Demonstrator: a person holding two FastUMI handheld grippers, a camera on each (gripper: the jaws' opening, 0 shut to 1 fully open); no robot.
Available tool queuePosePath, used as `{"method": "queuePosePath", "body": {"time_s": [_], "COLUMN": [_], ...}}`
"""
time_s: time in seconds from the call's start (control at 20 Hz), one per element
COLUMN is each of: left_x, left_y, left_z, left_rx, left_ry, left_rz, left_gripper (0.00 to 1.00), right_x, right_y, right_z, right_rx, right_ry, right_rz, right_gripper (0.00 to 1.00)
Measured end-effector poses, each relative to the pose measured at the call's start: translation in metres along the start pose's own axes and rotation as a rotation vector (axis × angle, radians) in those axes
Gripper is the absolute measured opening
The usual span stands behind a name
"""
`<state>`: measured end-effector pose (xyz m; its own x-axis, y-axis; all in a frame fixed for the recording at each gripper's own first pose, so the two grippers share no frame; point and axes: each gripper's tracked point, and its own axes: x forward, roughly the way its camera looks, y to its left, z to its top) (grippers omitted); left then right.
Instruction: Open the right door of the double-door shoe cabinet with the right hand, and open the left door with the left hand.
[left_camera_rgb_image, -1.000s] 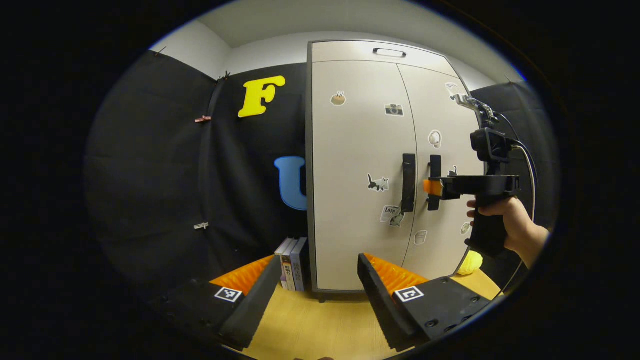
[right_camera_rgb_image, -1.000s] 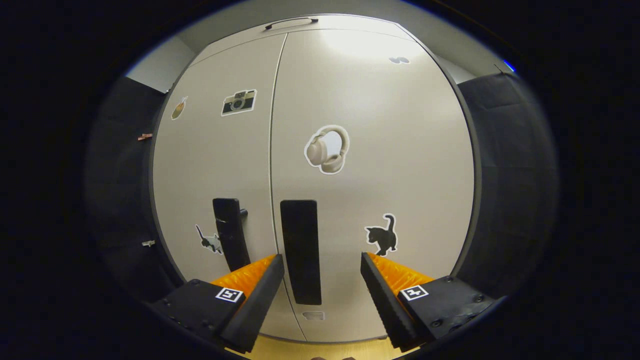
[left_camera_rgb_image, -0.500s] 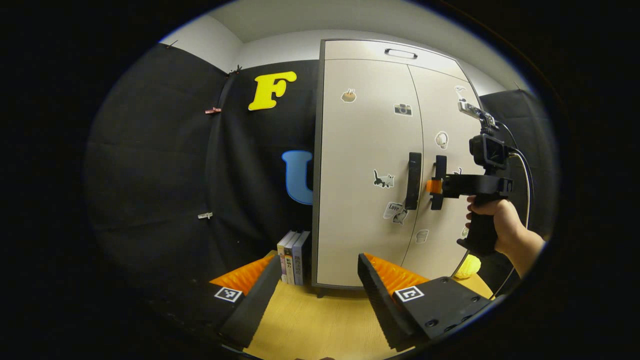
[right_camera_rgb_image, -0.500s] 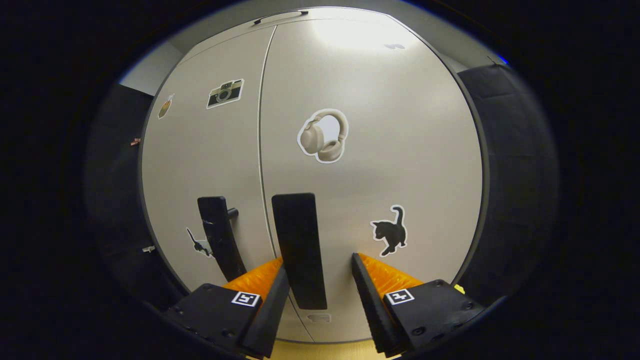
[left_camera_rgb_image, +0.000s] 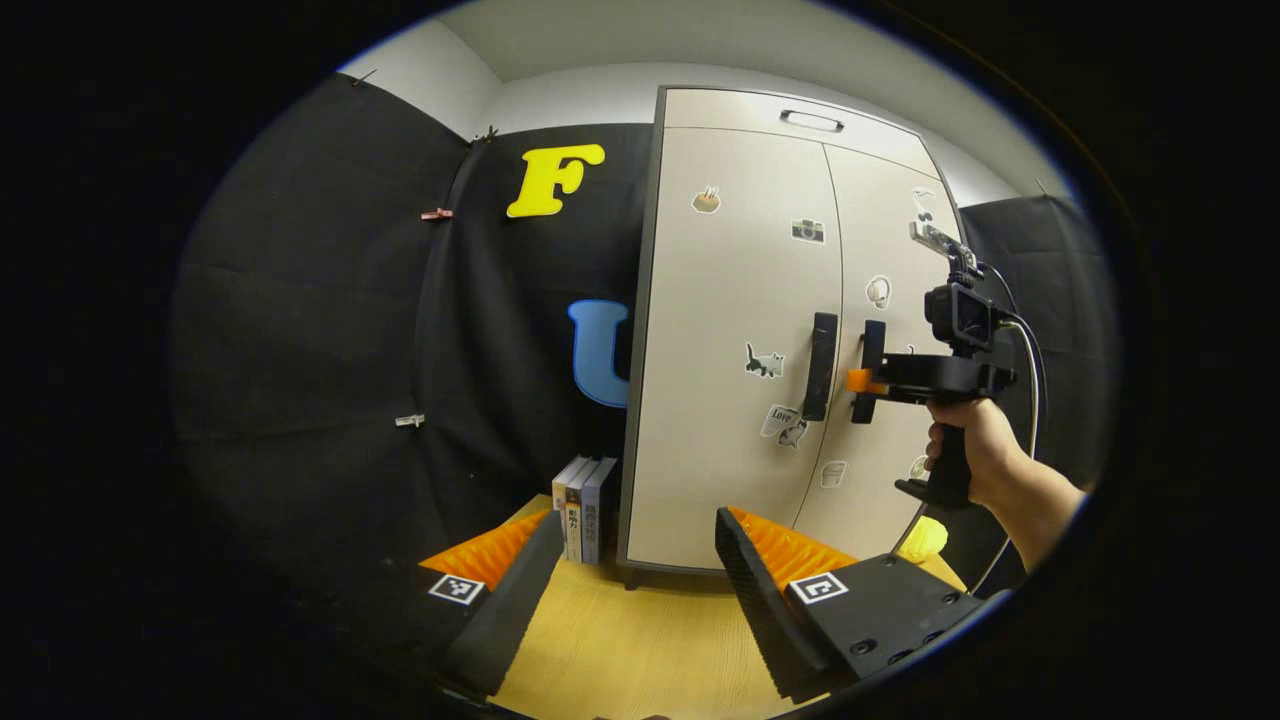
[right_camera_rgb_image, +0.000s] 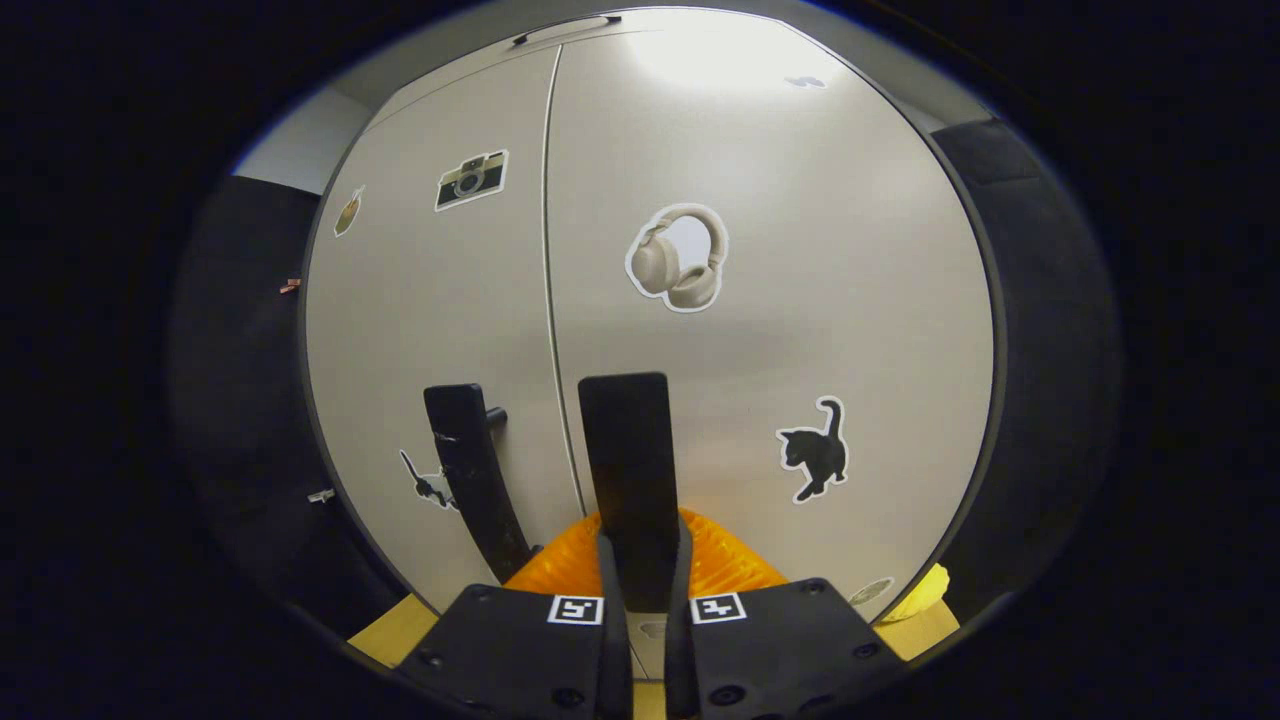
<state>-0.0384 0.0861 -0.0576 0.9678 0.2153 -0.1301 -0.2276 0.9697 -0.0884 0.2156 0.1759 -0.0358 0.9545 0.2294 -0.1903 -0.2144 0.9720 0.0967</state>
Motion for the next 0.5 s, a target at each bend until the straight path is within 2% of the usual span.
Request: {"method": "queuePosePath", "body": {"time_s": [0.5], "left_x": [-0.026], "left_y": [-0.002], "left_z": [0.012], "left_rx": [0.026], "left_ry": [-0.027], "left_rz": [-0.039], "left_gripper": [0.95], "right_x": [-0.034], "right_y": [-0.004], "right_z": [0.004], "right_rx": [0.000], "right_ry": [0.017], "right_rz": [0.032], "right_gripper": [0.17]}}
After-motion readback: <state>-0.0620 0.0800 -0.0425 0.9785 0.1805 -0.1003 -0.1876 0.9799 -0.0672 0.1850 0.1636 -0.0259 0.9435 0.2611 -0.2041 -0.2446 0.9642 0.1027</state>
